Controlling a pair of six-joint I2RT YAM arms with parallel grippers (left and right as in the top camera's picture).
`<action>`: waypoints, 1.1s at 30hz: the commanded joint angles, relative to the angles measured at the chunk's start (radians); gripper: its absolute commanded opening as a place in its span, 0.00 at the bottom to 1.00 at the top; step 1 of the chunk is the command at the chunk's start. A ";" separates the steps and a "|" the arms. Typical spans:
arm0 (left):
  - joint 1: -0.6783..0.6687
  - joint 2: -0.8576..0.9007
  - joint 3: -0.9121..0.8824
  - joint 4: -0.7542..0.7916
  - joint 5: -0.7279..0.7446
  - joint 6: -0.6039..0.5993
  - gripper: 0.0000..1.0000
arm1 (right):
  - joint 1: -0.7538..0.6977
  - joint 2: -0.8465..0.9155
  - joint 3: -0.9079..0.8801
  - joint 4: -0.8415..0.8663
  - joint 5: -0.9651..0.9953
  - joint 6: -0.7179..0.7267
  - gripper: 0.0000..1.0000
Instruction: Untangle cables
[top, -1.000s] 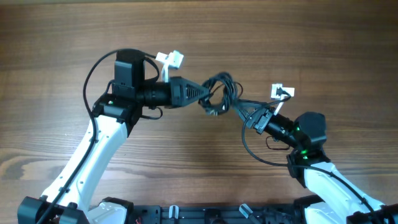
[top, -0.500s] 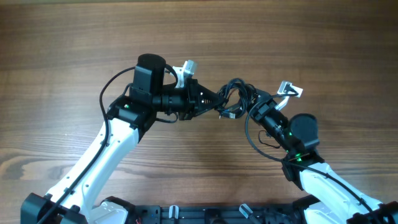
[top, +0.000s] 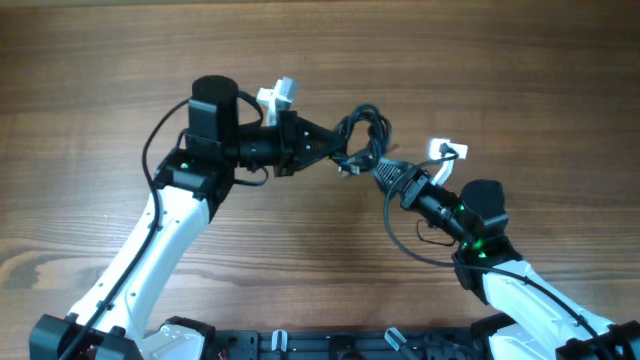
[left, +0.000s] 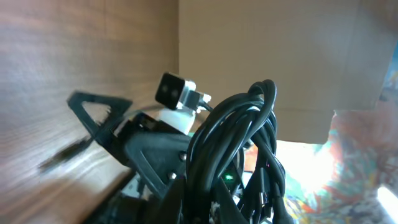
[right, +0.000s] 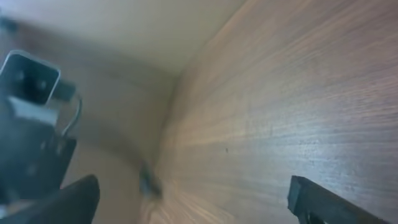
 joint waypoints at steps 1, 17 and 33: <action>0.051 0.003 0.013 -0.060 0.021 0.190 0.04 | -0.098 0.003 0.006 -0.002 -0.241 -0.086 1.00; -0.138 0.002 0.013 -0.302 -0.505 0.616 0.04 | -0.112 0.003 0.006 0.106 -0.402 0.161 0.93; -0.135 -0.032 0.013 -0.461 -0.901 0.902 0.04 | -0.158 0.003 0.006 0.255 -0.268 0.165 0.73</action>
